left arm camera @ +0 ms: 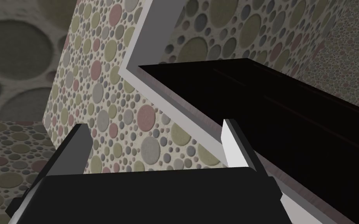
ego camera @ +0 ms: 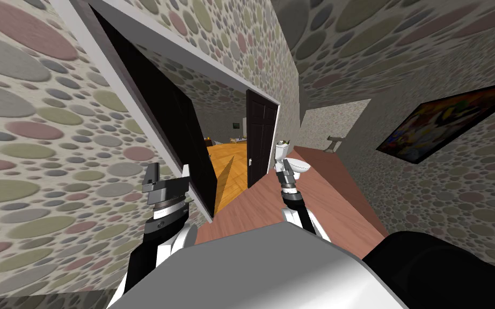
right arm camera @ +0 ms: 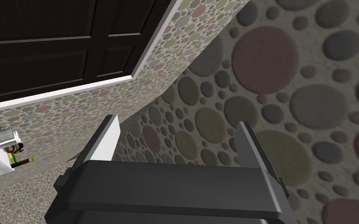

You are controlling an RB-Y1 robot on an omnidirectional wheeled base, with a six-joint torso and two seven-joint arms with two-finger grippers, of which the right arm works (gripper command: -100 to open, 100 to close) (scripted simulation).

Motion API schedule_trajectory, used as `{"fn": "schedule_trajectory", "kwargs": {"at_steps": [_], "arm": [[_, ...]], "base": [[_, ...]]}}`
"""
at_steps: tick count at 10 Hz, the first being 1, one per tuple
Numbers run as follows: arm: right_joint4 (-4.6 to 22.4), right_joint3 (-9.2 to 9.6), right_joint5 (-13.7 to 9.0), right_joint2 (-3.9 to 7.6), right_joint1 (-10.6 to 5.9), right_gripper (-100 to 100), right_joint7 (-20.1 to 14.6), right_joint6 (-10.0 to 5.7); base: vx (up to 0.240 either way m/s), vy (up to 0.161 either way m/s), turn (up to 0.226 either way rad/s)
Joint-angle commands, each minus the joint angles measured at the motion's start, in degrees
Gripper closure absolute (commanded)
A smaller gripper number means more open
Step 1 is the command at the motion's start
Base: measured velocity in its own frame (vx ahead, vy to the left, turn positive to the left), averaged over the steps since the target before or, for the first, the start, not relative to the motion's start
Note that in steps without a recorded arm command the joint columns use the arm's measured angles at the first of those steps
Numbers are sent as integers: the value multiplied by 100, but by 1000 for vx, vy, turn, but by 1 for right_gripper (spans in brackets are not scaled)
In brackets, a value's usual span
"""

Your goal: Push the door open

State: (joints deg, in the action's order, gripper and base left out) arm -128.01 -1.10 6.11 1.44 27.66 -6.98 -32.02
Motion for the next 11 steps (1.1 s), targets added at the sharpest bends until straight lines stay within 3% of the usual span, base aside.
{"fn": "schedule_trajectory", "kwargs": {"at_steps": [1, 6, 11], "arm": [[168, 30, -3, 27, -45, -100, 3, -24], [897, 160, -14, 120, -242, -100, 16, -128], [1567, 280, -24, 183, -422, -100, 28, -223]], "base": [[31, 25, 41], [171, -81, 72], [95, -63, 62]]}}
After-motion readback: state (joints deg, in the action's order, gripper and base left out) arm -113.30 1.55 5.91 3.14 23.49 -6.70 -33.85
